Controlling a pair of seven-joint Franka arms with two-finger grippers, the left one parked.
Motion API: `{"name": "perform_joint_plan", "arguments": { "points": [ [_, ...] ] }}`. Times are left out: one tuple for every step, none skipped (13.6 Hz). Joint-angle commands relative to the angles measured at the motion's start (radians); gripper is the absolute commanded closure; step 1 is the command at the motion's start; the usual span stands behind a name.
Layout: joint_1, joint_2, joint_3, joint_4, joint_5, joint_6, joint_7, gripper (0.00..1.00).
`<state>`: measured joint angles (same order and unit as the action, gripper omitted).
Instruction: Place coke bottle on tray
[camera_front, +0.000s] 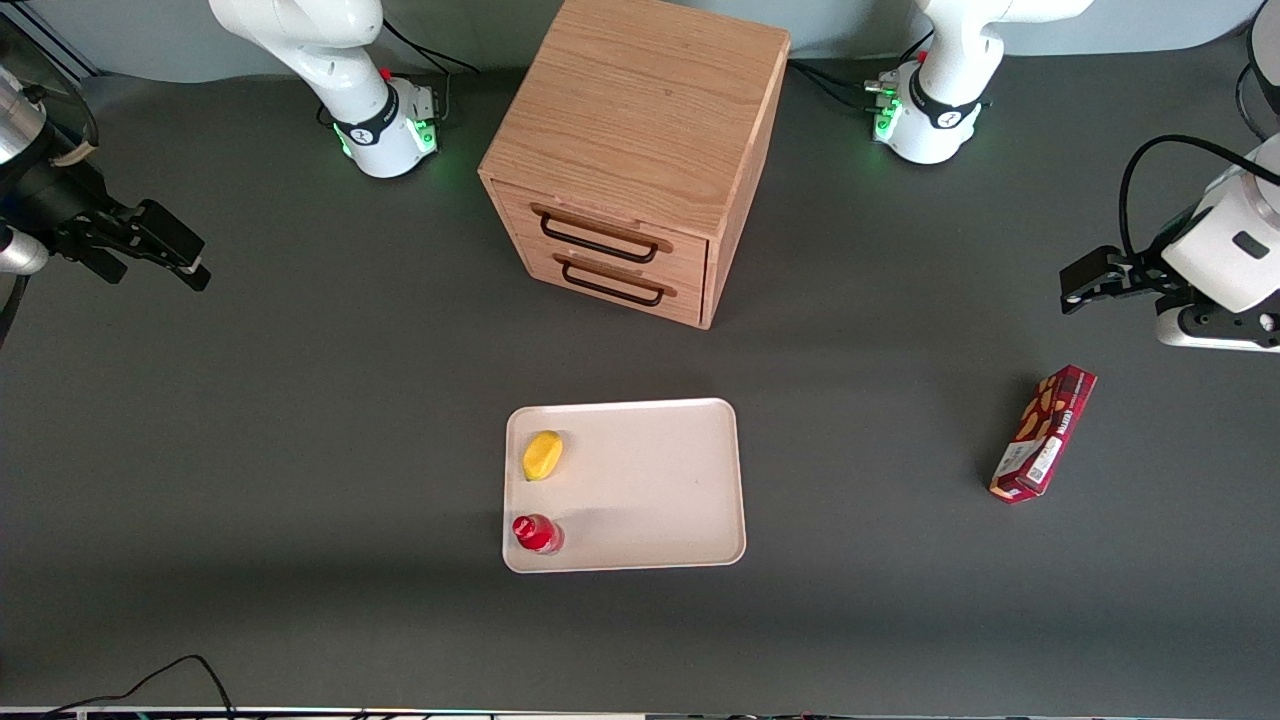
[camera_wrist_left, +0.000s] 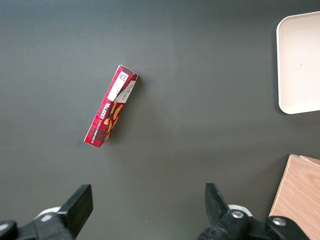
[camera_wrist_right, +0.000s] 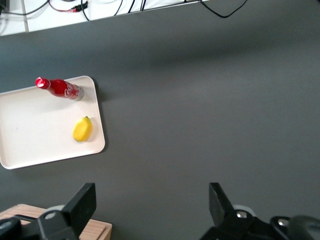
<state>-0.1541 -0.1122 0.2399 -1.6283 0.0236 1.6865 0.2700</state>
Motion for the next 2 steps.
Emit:
{"name": "perform_joint_plan", "arguments": {
  "points": [
    [-0.004,0.048,0.004,0.105,0.025,-0.034,0.005,0.00],
    [-0.002,0.049,0.004,0.108,0.025,-0.034,0.009,0.00]
  ]
}}
